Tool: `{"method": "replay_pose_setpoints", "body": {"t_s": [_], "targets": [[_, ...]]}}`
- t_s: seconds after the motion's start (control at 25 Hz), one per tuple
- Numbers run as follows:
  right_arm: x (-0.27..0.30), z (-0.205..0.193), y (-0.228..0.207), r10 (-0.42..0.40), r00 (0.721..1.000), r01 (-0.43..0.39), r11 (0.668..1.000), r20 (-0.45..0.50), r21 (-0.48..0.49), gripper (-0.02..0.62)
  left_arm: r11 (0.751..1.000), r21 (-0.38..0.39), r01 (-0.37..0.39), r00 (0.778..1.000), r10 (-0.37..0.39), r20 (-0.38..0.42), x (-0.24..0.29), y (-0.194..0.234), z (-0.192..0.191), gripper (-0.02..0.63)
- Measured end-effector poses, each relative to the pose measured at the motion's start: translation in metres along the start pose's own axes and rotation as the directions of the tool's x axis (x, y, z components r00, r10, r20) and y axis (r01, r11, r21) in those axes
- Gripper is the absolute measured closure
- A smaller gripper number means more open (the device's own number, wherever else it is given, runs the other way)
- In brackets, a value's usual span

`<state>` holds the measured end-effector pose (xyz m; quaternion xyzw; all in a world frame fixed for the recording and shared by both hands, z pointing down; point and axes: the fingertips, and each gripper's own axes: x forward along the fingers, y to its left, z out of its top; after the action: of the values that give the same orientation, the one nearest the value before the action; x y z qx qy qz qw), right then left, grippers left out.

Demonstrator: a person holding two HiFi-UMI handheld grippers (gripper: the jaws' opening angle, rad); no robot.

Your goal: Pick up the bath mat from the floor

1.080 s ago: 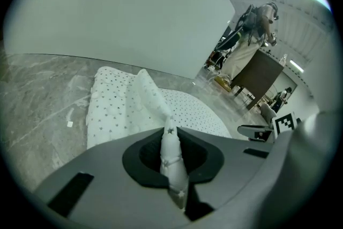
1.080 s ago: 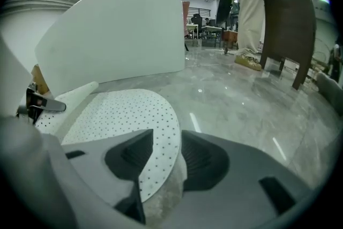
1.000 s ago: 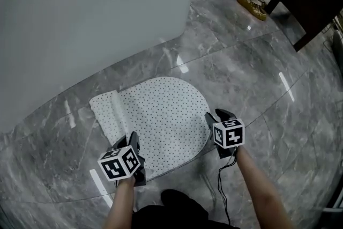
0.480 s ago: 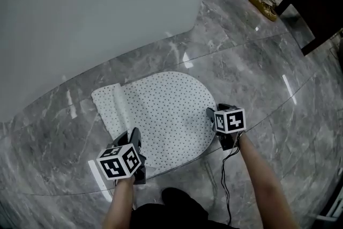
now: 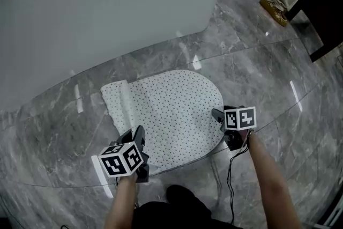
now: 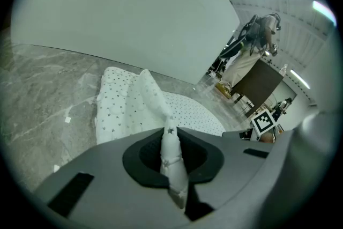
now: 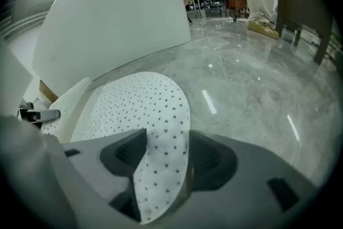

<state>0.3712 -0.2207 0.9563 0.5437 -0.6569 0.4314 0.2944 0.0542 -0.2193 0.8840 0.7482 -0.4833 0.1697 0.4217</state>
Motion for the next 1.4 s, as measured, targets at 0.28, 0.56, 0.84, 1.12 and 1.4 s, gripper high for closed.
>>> {"method": "replay_pose_setpoints", "body": {"t_s": [0.28,0.56,0.84,1.12,1.4], "targets": [[0.005,-0.007,0.028,0.035,0.998,-0.04,0.994,-0.055,-0.097,0.362,1.0,-0.021,-0.002,1.0,0.002,0.012,-0.014,0.009,-0.002,0.581],[0.006,-0.016,0.076,0.084,0.993,-0.098,0.98,-0.087,-0.175,0.378,0.999,-0.04,-0.012,1.0,0.013,0.022,-0.032,0.023,-0.009,0.581],[-0.004,-0.014,0.122,0.147,0.987,-0.158,0.963,-0.066,-0.22,0.44,0.997,-0.062,-0.047,0.997,0.051,0.055,-0.06,0.046,-0.01,0.581],[-0.018,-0.008,0.132,0.123,0.992,-0.123,0.965,-0.013,-0.231,0.551,0.994,-0.059,-0.096,0.992,0.1,0.071,-0.084,0.064,-0.01,0.581],[-0.034,0.0,0.146,0.164,0.987,-0.16,0.967,0.0,-0.198,0.563,0.989,-0.106,-0.105,0.986,0.117,0.116,-0.108,0.078,0.002,0.581]]}}
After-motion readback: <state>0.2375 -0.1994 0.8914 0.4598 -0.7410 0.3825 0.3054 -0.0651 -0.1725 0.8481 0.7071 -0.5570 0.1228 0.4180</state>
